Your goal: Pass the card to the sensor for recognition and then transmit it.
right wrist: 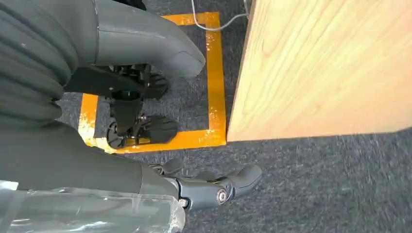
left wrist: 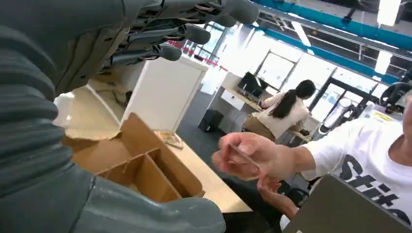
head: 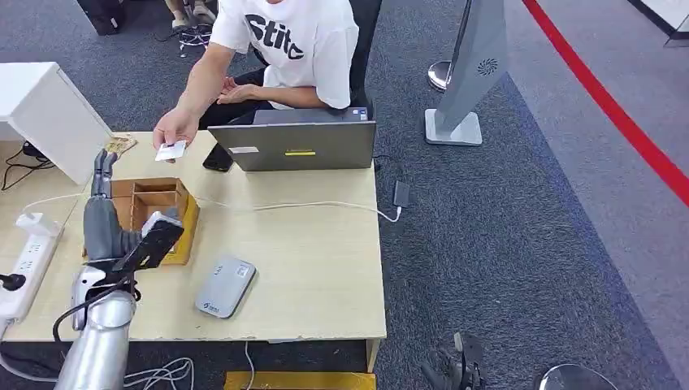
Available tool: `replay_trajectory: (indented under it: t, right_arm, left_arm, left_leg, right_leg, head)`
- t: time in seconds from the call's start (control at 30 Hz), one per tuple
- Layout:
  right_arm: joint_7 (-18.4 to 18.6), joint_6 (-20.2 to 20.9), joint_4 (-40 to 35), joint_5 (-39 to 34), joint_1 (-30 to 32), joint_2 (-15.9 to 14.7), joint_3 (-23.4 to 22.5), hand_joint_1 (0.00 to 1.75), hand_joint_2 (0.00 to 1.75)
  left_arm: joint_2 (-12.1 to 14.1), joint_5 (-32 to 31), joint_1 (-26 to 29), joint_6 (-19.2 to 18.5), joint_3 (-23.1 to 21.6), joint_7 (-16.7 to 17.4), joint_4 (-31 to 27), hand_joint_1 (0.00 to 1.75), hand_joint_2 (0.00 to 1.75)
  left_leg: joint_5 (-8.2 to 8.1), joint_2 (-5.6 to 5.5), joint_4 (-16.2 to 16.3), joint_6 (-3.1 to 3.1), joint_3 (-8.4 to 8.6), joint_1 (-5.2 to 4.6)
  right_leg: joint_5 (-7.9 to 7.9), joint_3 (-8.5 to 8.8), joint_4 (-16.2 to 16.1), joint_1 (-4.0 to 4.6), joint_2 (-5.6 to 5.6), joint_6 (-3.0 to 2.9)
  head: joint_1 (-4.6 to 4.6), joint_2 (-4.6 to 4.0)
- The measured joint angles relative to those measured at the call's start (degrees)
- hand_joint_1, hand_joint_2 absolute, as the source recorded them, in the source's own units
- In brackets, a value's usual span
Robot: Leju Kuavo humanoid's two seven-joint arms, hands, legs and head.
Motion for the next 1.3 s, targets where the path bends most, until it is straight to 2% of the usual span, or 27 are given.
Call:
replay_trajectory:
  t: [0.23,0.4,0.6,0.7,0.73,0.93,1.3]
  right_arm:
    - [1.42,2.16,0.53,0.59,-1.09,0.26,0.22,0.0,1.75]
    - [2.36,3.72,0.85,0.98,-1.82,0.44,0.46,0.0,1.75]
    - [3.43,5.51,1.29,1.44,-2.59,0.5,0.63,0.0,1.75]
    - [3.47,5.29,1.44,1.57,-2.74,0.5,0.98,0.0,1.75]
    - [3.47,5.11,1.47,1.57,-2.75,0.5,1.14,0.0,1.75]
    - [3.47,4.17,1.62,1.51,-2.78,0.5,1.68,0.0,1.75]
    - [3.19,3.5,1.64,1.35,-2.77,0.5,1.79,0.0,1.75]
  left_arm:
    - [3.53,-7.82,-8.07,3.57,-5.23,1.66,6.13,0.0,1.75]
    - [6.63,-13.94,-13.27,7.72,-8.59,2.91,9.78,0.0,1.75]
    - [9.55,-21.05,-17.81,12.7,-11.3,4.07,12.99,0.0,1.75]
    - [10.34,-21.78,-18.51,13.77,-11.79,4.37,13.62,0.0,1.75]
    - [10.63,-21.73,-18.65,13.79,-11.79,4.37,13.78,1.75,1.75]
    - [11.98,-20.93,-18.92,13.55,-11.78,3.54,14.52,1.75,1.75]
    - [12.14,-21.41,-17.82,14.71,-11.79,3.08,15.42,1.75,1.75]
  left_leg:
    - [0.05,0.01,0.0,-0.05,-0.01,0.0]
    - [0.05,0.01,0.0,-0.06,0.0,0.01]
    - [0.07,0.0,0.0,-0.04,-0.02,0.01]
    - [0.07,0.01,0.0,-0.04,-0.03,0.0]
    - [0.07,0.02,0.0,-0.04,-0.03,0.0]
    - [0.07,0.0,0.0,-0.04,-0.05,0.01]
    - [0.07,-0.01,0.0,-0.04,-0.07,0.0]
  right_leg:
    - [0.02,0.0,0.03,0.0,0.02,0.0]
    - [0.02,-0.01,0.04,0.0,0.02,0.0]
    - [0.02,-0.01,0.04,0.0,0.01,0.0]
    - [0.03,-0.01,0.04,0.0,0.02,0.0]
    - [0.03,-0.02,0.04,0.0,0.03,0.0]
    - [0.03,-0.02,0.04,0.0,0.01,0.0]
    - [0.03,-0.03,0.04,0.0,-0.01,0.0]
  head:
    - [0.0,0.0]
    - [0.0,0.0]
    - [0.0,0.0]
    - [0.02,0.0]
    - [0.0,0.0]
    - [0.0,0.0]
    - [0.02,0.0]
